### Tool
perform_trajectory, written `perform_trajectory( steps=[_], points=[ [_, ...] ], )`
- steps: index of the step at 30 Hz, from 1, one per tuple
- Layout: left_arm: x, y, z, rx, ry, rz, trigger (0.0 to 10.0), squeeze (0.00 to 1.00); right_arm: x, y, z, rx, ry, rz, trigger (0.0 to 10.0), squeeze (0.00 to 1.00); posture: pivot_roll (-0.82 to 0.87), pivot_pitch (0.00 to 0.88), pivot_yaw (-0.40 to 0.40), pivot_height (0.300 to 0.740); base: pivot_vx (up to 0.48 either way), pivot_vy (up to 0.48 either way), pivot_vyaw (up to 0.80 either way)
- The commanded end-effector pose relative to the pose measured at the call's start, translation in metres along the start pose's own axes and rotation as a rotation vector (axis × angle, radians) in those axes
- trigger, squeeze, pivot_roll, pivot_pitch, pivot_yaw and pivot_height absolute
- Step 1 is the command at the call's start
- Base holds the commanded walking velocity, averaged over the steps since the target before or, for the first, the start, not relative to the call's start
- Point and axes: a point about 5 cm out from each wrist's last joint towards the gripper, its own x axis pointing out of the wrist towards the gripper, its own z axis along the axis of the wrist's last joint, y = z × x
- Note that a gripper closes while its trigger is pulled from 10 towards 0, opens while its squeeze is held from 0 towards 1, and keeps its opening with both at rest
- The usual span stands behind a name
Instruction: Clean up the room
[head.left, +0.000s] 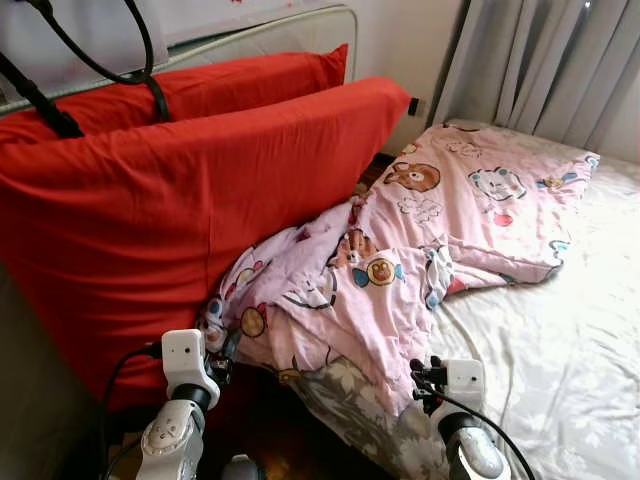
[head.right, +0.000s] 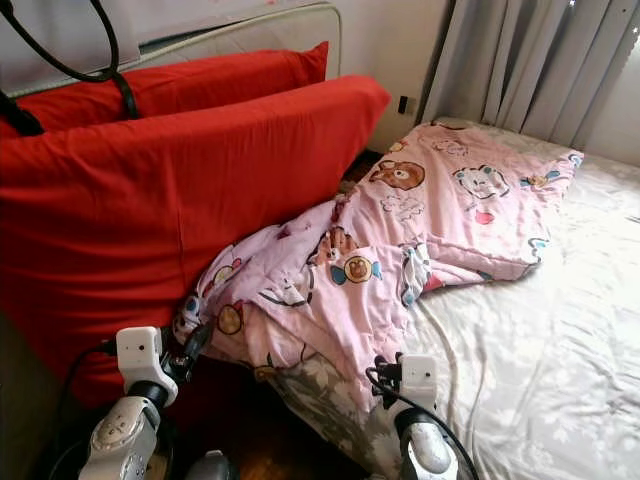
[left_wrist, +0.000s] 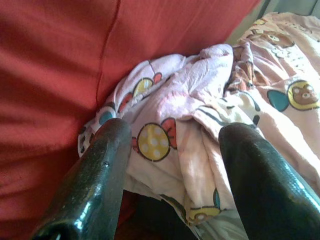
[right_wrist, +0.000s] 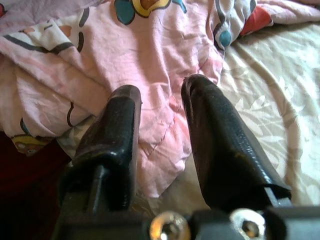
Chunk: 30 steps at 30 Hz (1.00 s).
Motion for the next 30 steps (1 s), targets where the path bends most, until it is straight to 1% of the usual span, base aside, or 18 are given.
perform_trajectory(
  steps=[1, 7, 16, 20, 30],
  points=[
    [0.0013, -0.0011, 0.0026, 0.003, -0.001, -0.005, 10.0, 0.00, -0.0003, -0.0005, 0.0007, 0.007, -0.007, -0.004, 10.0, 0.00, -0.01, 0.019, -0.026, 0.631, 0.000, 0.000, 0.00],
    [0.0013, -0.0012, 0.0023, 0.004, 0.001, -0.006, 10.0, 0.00, -0.0001, -0.0004, 0.0011, 0.004, -0.009, -0.001, 10.0, 0.00, -0.01, 0.011, -0.024, 0.631, 0.000, 0.000, 0.00],
    [0.0026, -0.0023, 0.0021, 0.005, 0.006, -0.010, 10.0, 0.00, 0.0002, 0.0025, 0.0001, -0.013, -0.003, 0.035, 10.0, 0.00, -0.01, 0.000, -0.024, 0.631, 0.000, 0.000, 0.00],
    [0.0025, -0.0023, 0.0019, 0.006, 0.007, -0.012, 10.0, 0.00, 0.0002, 0.0052, -0.0002, -0.012, -0.005, 0.050, 10.0, 0.00, -0.01, 0.000, -0.024, 0.631, 0.000, 0.000, 0.80],
    [0.0024, -0.0035, 0.0014, 0.003, 0.009, -0.016, 10.0, 0.00, -0.0011, 0.0039, -0.0016, -0.012, -0.001, 0.052, 10.0, 0.00, -0.01, 0.001, -0.024, 0.631, 0.000, 0.000, 0.80]
  ],
)
